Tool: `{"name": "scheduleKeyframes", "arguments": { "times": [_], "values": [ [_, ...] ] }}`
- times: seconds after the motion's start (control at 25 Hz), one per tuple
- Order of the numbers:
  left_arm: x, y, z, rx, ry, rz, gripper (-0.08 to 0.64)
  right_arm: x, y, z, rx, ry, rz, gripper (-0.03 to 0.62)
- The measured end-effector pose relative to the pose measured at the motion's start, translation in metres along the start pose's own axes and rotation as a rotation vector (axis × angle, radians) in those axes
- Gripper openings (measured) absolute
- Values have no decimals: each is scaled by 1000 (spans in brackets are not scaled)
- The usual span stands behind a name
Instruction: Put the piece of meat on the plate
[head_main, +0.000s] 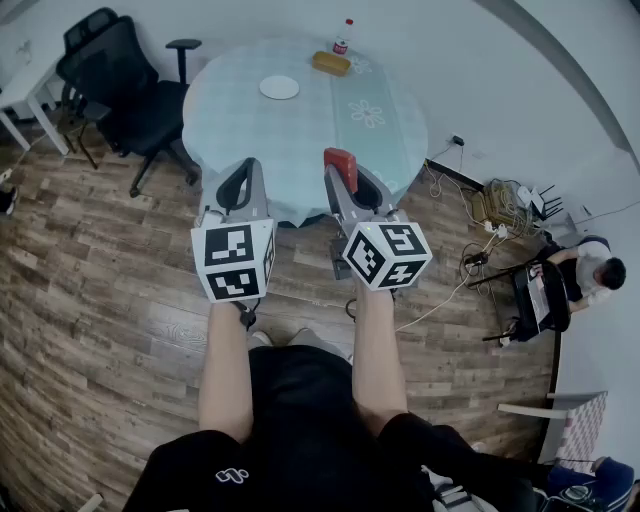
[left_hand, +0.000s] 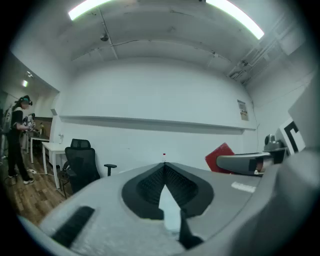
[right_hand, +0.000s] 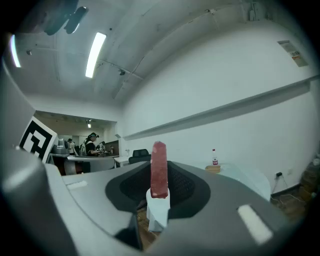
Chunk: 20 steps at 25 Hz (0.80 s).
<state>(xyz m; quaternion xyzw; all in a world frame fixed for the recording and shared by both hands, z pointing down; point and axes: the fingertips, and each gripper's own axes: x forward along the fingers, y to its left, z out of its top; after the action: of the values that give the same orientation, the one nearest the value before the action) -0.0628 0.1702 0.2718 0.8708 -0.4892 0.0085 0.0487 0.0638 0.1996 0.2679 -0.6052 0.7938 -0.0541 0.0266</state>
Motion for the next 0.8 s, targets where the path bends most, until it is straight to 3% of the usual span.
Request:
{"name": "scheduleKeyframes", "arguments": {
  "times": [0.8],
  "values": [
    [15, 43, -8, -16, 6, 53, 2, 30, -11, -11, 38, 10, -24, 100]
  ]
}}
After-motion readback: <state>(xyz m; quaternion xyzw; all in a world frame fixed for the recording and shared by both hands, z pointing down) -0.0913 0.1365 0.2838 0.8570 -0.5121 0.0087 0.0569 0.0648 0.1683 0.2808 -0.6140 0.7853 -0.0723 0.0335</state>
